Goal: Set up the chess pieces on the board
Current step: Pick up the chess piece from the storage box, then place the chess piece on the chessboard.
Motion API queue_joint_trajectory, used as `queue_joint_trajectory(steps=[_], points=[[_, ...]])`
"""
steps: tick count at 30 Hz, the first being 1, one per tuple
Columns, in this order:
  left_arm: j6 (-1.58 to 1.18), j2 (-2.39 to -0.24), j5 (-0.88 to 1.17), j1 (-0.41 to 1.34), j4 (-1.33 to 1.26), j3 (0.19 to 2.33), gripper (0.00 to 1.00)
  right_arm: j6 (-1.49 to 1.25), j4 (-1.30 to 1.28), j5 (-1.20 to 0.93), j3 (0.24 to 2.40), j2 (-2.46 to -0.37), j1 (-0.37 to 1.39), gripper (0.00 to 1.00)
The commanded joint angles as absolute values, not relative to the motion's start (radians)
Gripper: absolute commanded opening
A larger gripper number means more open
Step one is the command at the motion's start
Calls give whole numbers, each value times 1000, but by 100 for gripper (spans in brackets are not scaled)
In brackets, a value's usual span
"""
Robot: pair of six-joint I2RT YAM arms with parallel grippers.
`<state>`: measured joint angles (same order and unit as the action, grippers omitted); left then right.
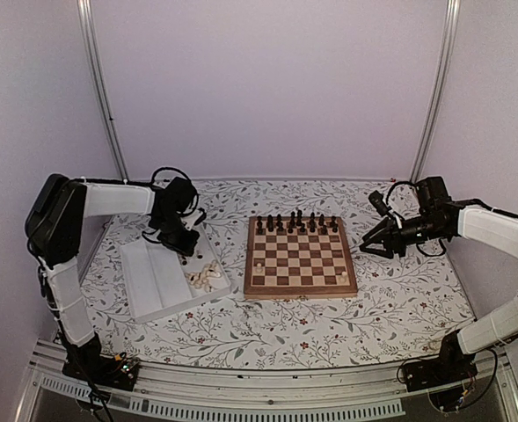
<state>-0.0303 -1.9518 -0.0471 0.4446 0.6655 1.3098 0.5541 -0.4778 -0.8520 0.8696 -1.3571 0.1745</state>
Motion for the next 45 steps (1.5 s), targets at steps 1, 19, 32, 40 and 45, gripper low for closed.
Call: queue_joint_trajectory(steps=[1, 19, 32, 40, 45], points=[[-24, -1793, 37, 435, 588, 1246, 6, 572, -518, -901, 923, -1377, 185, 46], [25, -1483, 431, 440, 246, 943, 6, 422, -557, -925, 1423, -1712, 505, 43], [3, -1283, 578, 471, 140, 822, 8, 130, -615, -1086, 1998, -2214, 718, 51], [-18, -1303, 619, 530, 158, 844, 9, 62, -591, -1129, 2079, -2285, 769, 56], [-12, -1330, 619, 560, 164, 871, 9, 59, -590, -1149, 2067, -2289, 791, 52]])
